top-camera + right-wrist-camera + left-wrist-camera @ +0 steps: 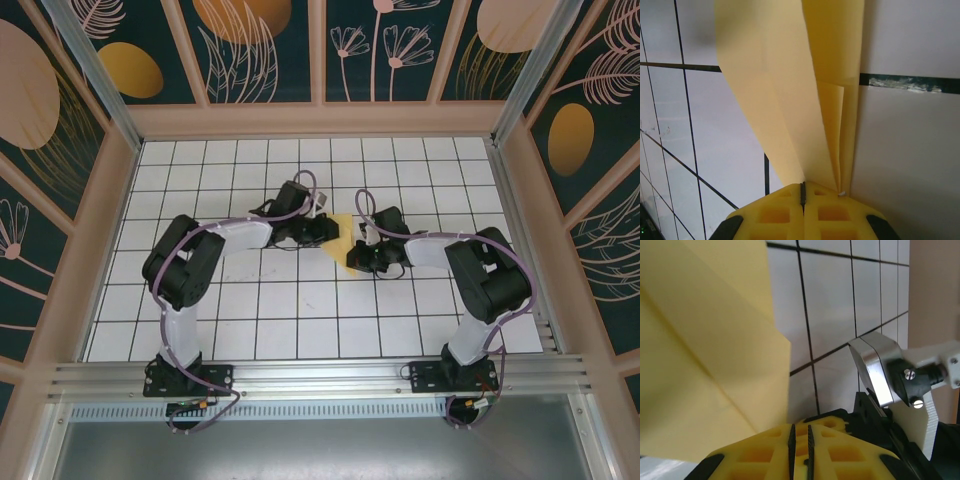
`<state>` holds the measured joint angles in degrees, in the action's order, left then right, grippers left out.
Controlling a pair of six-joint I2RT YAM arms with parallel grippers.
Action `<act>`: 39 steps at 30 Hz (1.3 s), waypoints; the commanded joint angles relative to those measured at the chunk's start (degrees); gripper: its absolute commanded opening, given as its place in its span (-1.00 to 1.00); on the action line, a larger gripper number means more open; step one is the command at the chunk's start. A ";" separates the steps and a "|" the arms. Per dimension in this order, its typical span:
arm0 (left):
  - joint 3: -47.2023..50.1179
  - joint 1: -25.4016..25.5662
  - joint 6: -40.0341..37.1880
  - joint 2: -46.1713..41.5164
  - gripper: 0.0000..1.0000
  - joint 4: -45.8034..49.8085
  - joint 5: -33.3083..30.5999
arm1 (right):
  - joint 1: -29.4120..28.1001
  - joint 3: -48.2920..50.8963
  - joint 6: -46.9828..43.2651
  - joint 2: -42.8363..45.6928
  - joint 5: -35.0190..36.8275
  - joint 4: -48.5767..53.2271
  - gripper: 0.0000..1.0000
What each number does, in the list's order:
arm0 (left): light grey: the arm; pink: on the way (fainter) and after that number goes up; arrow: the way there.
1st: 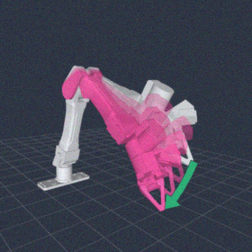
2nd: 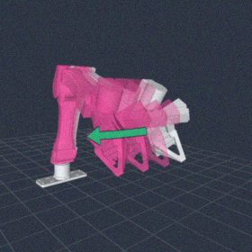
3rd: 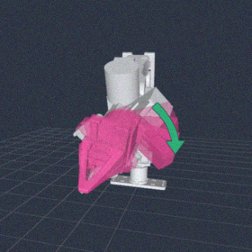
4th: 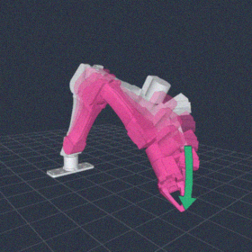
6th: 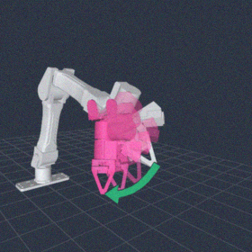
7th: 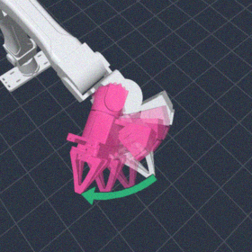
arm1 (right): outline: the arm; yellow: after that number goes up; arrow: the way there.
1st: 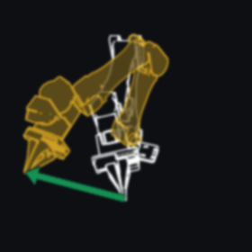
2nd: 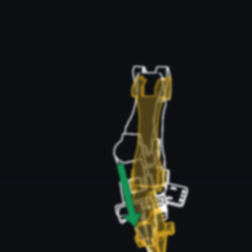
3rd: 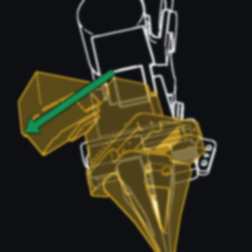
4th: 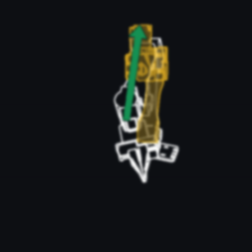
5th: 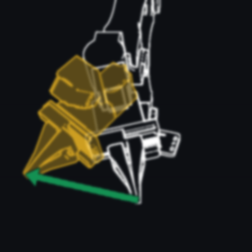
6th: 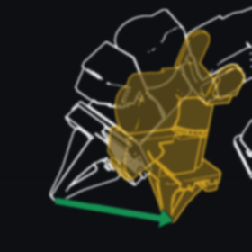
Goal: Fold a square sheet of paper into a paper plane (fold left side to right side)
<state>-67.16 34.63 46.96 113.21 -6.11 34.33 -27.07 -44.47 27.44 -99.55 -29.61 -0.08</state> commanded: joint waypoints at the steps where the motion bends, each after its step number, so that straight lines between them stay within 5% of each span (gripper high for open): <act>1: -0.60 0.42 2.85 2.13 -0.63 -3.65 1.26 | 0.67 3.56 0.33 -2.18 5.87 10.44 -1.00; 19: -0.78 4.61 4.90 7.13 -0.64 -4.34 2.79 | 0.70 3.65 0.33 -2.91 5.96 10.27 -1.00; 39: -5.06 1.39 3.39 10.80 -0.67 2.92 -9.04 | 0.66 3.42 -0.46 -3.70 8.25 13.26 -1.00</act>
<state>-70.74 38.39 52.16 121.38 -5.80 31.09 -26.83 -44.31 27.57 -99.50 -29.65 0.16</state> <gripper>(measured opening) 0.168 0.065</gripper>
